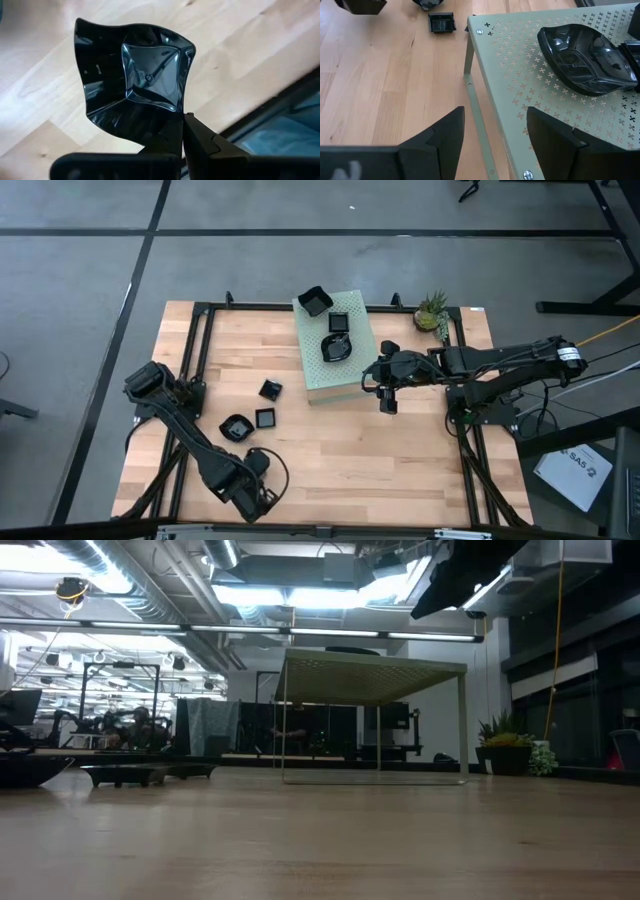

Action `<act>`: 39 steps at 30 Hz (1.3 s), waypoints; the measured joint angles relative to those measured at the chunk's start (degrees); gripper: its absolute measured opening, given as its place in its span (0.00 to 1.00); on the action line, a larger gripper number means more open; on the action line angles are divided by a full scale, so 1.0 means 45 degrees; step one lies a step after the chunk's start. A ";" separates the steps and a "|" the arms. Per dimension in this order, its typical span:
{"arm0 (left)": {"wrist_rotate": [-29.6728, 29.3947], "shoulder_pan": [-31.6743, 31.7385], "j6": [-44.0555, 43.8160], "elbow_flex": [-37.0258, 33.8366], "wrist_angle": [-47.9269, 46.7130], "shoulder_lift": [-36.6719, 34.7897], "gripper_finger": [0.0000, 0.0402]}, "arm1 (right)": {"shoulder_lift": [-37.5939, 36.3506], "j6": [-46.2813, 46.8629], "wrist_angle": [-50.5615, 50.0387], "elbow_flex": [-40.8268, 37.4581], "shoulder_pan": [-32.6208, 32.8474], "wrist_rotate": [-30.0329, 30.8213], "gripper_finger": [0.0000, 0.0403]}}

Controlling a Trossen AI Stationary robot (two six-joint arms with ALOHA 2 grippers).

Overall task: Pick & Place Mini shaped plates
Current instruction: Stack the black distorted square plate on top of the black distorted square plates on the shelf

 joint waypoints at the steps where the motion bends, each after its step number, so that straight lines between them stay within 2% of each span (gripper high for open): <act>1: -0.0044 0.0022 0.0053 0.0095 -0.0009 0.0000 0.01 | 0.0000 0.0012 0.0000 0.0003 0.0001 0.0000 0.53; 10: -0.0394 0.0911 0.2134 0.1113 -0.0213 0.0000 0.01 | 0.0000 0.0056 0.0000 0.0000 -0.0002 -0.0024 0.53; 16: -0.0618 0.1842 0.4112 0.2103 -0.1460 0.0000 0.01 | 0.0000 0.0351 0.0000 0.0000 -0.0002 -0.0029 0.53; 23: -0.1768 0.2851 0.6427 0.3553 -0.2916 -0.0005 0.00 | 0.0000 0.0384 -0.0005 0.0000 -0.0002 -0.0029 0.53; 33: -0.2195 0.4277 0.8772 0.4968 -0.4798 -0.0015 0.00 | 0.0000 0.0387 -0.0005 0.0000 -0.0002 -0.0024 0.53; 39: -0.2990 0.4959 1.0242 0.5856 -0.5296 -0.0039 0.00 | 0.0000 0.0384 -0.0012 0.0000 0.0002 -0.0024 0.53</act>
